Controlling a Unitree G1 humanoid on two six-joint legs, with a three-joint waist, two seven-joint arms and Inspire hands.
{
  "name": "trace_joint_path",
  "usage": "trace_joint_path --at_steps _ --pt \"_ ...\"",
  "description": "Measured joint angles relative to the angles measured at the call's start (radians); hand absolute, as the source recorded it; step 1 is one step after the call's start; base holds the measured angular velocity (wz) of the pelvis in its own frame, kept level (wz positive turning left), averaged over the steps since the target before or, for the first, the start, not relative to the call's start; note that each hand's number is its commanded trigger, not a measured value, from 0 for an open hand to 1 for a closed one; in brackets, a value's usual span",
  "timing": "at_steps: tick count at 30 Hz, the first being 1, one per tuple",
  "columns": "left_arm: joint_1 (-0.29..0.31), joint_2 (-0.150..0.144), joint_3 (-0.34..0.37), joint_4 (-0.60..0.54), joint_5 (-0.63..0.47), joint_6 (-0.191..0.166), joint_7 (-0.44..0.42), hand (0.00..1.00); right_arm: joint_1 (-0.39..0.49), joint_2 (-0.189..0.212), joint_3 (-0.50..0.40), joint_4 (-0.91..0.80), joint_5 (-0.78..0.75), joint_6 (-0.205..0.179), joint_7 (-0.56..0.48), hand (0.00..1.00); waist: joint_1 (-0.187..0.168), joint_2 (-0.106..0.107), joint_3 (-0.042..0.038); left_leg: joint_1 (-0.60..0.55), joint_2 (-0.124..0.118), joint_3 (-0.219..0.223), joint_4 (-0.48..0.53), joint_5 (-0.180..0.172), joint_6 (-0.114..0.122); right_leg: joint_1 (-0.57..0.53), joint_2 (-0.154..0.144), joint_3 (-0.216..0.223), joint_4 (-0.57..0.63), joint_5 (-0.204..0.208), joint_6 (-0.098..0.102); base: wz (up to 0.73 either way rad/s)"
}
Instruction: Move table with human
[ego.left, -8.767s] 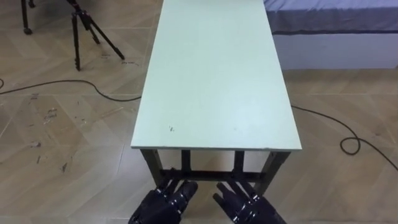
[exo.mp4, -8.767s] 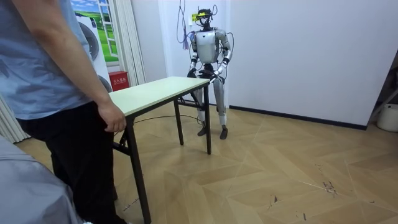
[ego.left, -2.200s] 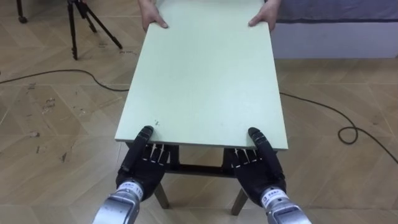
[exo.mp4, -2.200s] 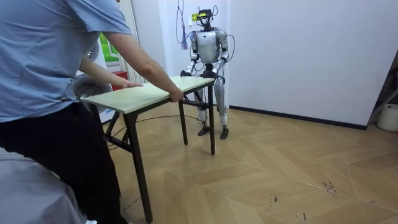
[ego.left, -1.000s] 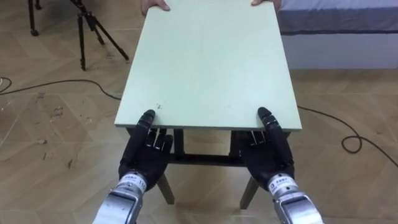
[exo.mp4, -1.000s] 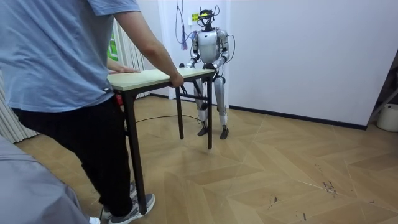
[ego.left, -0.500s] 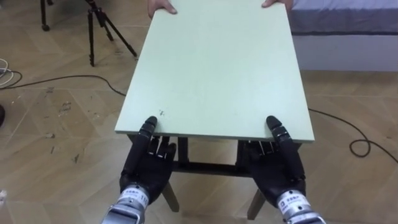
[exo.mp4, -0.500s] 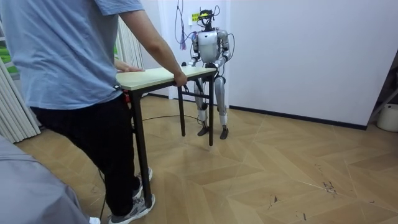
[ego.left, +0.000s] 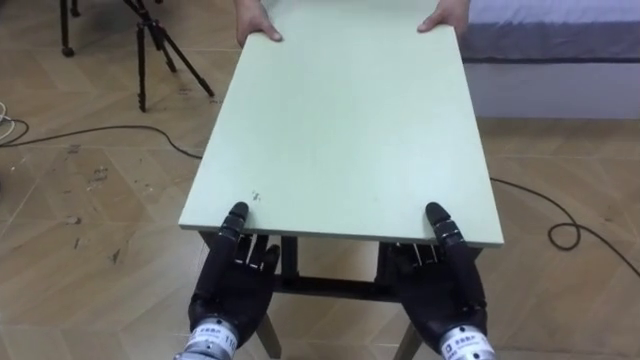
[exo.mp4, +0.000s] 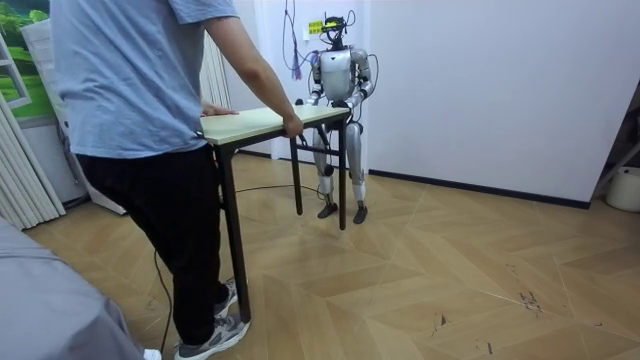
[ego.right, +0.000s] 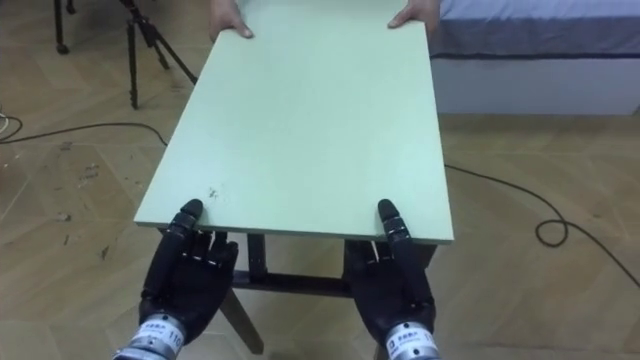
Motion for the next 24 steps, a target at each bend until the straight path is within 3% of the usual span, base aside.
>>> trace_joint_path --at_steps 5,10,14,15,16,17,18,20,22,23,24 --pt "0.001 0.013 -0.026 0.0 -0.004 -0.038 -0.009 1.0 0.0 -0.01 0.032 0.0 0.013 -0.036 0.016 1.0 -0.012 -0.005 0.0032 -0.028 0.0 -0.017 0.022 0.001 -0.003 -0.018 0.003 -0.012 0.015 -0.002 -0.006 0.06" --pt "-0.005 0.016 -0.021 0.002 -0.001 -0.044 -0.04 1.0 0.0 -0.005 0.04 0.0 0.026 -0.044 0.04 1.0 -0.001 -0.013 0.0058 -0.117 0.021 -0.029 0.182 -0.032 -0.017 -0.076 0.013 -0.018 0.089 -0.032 -0.029 0.0" --pt "-0.008 0.019 -0.023 0.002 0.001 -0.044 -0.049 1.0 -0.002 -0.008 0.036 0.001 0.026 -0.043 0.046 1.0 0.026 -0.007 0.0043 -0.259 0.074 -0.039 0.429 -0.036 -0.025 -0.116 0.044 -0.031 0.109 -0.043 -0.074 -0.13" --pt "-0.004 0.017 -0.024 0.002 -0.003 -0.043 -0.049 1.0 -0.002 -0.015 0.036 0.001 0.027 -0.041 0.046 1.0 0.034 -0.001 0.0055 -0.294 0.091 -0.043 0.542 -0.035 -0.023 -0.117 0.055 -0.039 0.112 -0.043 -0.091 -0.31" --pt "0.001 0.016 -0.026 0.002 -0.006 -0.042 -0.049 1.0 -0.002 -0.02 0.036 0.001 0.027 -0.039 0.046 1.0 0.044 0.006 0.0044 -0.307 0.098 -0.044 0.635 -0.034 -0.023 -0.114 0.061 -0.045 0.114 -0.045 -0.096 -0.55" --pt "0.012 0.014 -0.029 0.002 -0.008 -0.041 -0.05 1.0 -0.002 -0.024 0.036 0.002 0.025 -0.038 0.046 1.0 0.059 0.024 0.0027 -0.309 0.105 -0.047 0.793 -0.029 -0.013 -0.107 0.066 -0.075 0.115 -0.049 -0.103 -0.34" --pt "0.008 0.015 -0.026 0.002 -0.009 -0.035 -0.053 1.0 -0.005 -0.024 0.035 0.001 0.025 -0.04 0.046 1.0 0.057 0.033 0.0028 -0.298 0.1 -0.046 0.883 -0.028 -0.013 -0.106 0.073 -0.095 0.116 -0.042 -0.121 -0.08" --pt "0.001 0.017 -0.021 0.002 -0.008 -0.031 -0.058 1.0 -0.007 -0.023 0.035 0.001 0.022 -0.043 0.047 1.0 0.037 0.035 0.0029 -0.247 0.106 -0.046 0.896 -0.03 -0.016 -0.129 0.082 -0.115 0.136 -0.038 -0.127 0.34" --pt "-0.003 0.017 -0.016 0.002 -0.007 -0.029 -0.064 1.0 -0.015 -0.02 0.034 0.001 0.018 -0.043 0.048 1.0 0.032 0.046 0.0064 -0.16 0.103 -0.056 0.836 -0.039 -0.024 -0.147 0.089 -0.137 0.143 -0.03 -0.137 0.17" --pt "-0.013 0.017 -0.012 0.002 -0.007 -0.029 -0.064 1.0 -0.028 -0.02 0.034 0.001 0.018 -0.043 0.048 1.0 0.023 0.052 0.007 -0.115 0.095 -0.061 0.776 -0.062 -0.037 -0.172 0.09 -0.148 0.151 -0.022 -0.14 0.13" --pt "-0.031 0.018 -0.009 0.002 -0.007 -0.028 -0.064 1.0 -0.044 -0.02 0.034 0.001 0.02 -0.047 0.048 1.0 0.018 0.055 0.0078 -0.084 0.088 -0.074 0.696 -0.143 -0.046 -0.201 0.087 -0.16 0.152 -0.006 -0.144 0.13"
